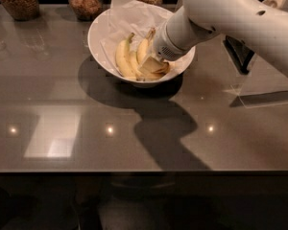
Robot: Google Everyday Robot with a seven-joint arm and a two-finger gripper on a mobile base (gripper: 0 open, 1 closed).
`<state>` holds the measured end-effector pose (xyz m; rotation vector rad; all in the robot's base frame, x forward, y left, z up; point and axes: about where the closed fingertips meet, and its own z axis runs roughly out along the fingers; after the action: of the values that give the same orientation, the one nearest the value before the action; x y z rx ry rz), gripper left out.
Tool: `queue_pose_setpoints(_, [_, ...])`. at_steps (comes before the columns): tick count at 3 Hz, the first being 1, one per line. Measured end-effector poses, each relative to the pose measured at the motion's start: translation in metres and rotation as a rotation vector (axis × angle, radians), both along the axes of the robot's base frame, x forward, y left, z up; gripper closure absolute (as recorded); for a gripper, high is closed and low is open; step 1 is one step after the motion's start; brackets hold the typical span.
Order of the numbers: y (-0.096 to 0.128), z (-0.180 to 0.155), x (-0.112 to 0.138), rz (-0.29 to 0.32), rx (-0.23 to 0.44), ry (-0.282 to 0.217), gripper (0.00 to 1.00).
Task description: Pick banana from white bowl
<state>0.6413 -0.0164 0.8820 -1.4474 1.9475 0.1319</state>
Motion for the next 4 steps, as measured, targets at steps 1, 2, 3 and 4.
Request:
queue_pose_setpoints(1, [-0.0064,-0.0097,0.0052,-0.014,-0.017,0.01,0.51])
queue_pose_setpoints(2, [-0.0129,-0.0182,0.0106,-0.026,-0.048,0.008,0.49])
queue_pose_setpoints(3, [-0.0149,-0.0173,0.0133,-0.032,-0.066,0.0,0.53])
queue_pose_setpoints(4, [-0.0158,-0.0153,0.0145,-0.042,-0.096,-0.027,0.72])
